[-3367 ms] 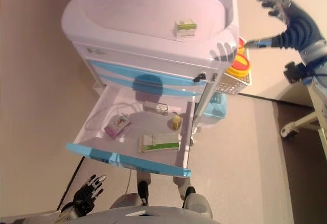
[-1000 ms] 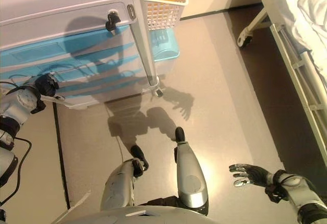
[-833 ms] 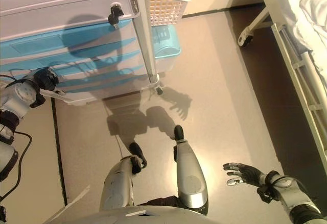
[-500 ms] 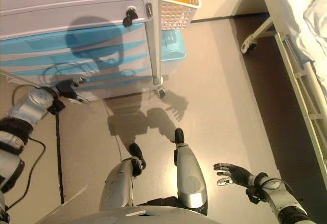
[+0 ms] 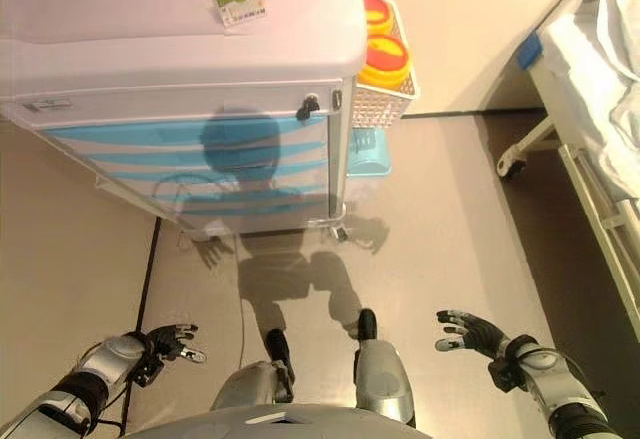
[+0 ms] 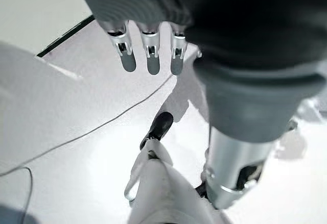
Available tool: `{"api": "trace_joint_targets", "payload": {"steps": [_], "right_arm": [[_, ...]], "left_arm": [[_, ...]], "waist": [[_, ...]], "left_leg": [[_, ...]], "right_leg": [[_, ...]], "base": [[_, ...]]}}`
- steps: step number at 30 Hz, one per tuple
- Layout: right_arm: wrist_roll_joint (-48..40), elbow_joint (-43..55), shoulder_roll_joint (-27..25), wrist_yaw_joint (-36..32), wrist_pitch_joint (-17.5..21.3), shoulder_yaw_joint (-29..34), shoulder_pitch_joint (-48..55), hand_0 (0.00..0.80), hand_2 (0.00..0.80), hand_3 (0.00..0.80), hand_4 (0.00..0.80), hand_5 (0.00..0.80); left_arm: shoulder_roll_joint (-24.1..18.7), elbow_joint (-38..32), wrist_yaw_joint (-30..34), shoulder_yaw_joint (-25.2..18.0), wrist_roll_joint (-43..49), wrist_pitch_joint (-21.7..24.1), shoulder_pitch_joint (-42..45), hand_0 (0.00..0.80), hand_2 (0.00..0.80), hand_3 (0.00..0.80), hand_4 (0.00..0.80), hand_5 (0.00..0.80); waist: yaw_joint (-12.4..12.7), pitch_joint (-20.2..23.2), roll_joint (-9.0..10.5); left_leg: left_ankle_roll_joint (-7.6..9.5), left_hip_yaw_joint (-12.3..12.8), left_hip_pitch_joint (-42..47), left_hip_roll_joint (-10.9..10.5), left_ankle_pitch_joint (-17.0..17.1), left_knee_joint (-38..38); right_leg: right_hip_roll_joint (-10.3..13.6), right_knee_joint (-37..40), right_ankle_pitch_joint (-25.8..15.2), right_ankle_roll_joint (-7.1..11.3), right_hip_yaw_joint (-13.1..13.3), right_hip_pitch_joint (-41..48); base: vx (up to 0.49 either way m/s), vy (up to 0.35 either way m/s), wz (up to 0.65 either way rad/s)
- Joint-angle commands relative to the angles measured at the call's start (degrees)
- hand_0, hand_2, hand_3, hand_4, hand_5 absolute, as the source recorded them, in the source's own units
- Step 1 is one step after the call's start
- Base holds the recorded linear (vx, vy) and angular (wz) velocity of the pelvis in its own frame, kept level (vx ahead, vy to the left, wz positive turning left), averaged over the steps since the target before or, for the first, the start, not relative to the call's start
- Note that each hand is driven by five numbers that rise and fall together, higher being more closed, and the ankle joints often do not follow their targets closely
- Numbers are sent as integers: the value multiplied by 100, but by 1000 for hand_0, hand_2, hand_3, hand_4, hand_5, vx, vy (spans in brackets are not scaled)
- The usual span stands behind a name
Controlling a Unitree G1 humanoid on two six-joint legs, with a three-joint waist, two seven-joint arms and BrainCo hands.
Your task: Open the drawer and pick up the medicine
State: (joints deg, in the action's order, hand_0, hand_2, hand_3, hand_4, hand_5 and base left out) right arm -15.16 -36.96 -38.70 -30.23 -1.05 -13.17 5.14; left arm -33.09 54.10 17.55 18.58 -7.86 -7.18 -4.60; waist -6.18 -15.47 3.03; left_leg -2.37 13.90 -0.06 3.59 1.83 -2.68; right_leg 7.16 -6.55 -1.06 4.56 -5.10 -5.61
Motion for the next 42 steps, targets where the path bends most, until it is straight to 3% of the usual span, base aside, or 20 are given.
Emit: {"api": "trace_joint_targets", "payload": {"steps": [1, 9, 14, 20, 23, 28, 42], "right_arm": [[-603, 179, 152, -328, 213, 226, 128, 0, 0, 0, 0, 0], [-2289, 55, 757, -1684, 87, 563, 106, 0, 0, 0, 0, 0], [-3237, -390, 1173, -2686, -128, 462, -254, 0, 0, 0, 0, 0], [-3782, -1273, 1935, -3006, -299, 265, -604, 0, 0, 0, 0, 0], [-3843, -1704, 2232, -2978, -150, 254, -690, 0, 0, 0, 0, 0], [-4225, -1958, 2504, -3065, -224, 384, -660, 0, 0, 0, 0, 0], [-4223, -2349, 2619, -3131, -256, 565, -600, 0, 0, 0, 0, 0]], "left_arm": [[34, 67, 253, -476, -924, 421, 160, 0, 0, 0, 0, 0], [377, -325, 1399, -1017, -2831, 820, 655, 0, 0, 0, 0, 0], [668, -425, 2204, -1037, -3937, 716, 637, 0, 0, 0, 0, 0], [1350, 48, 2818, -922, -4751, 699, 545, 0, 0, 0, 0, 0], [1612, 324, 2930, -977, -4956, 743, 523, 0, 0, 0, 0, 0], [1840, 602, 2839, -1086, -5217, 757, 486, 0, 0, 0, 0, 0], [1916, 831, 2748, -1190, -5310, 772, 451, 0, 0, 0, 0, 0]], "waist": [[96, 147, 56], [323, 583, -63], [507, 756, -126], [655, 925, -159], [701, 973, -153], [685, 1050, -138], [618, 1146, -176]], "left_leg": [[49, -283, -155, -254, -584, -536], [-8, -448, 137, -259, -436, -114], [-76, -504, 337, -202, -309, 239], [-108, -532, 489, -167, -272, 404], [-92, -560, 541, -176, -294, 419], [-82, -579, 635, -173, -275, 509], [-44, -513, 779, -207, -270, 626]], "right_leg": [[-50, -12, 133, 229, -5, 235], [-73, 239, 141, 205, -286, 590], [-75, 436, 137, 206, -508, 835], [-44, 607, 116, 203, -671, 1029], [-45, 631, 129, 188, -679, 1102], [-67, 635, 142, 186, -670, 1183], [-45, 739, 56, 230, -625, 1268]], "base": [[45, -18, 3], [20, -15, 12], [-20, -15, 12], [-13, -16, 12], [-6, -20, 7], [8, -9, 6], [0, 1, 0]]}}
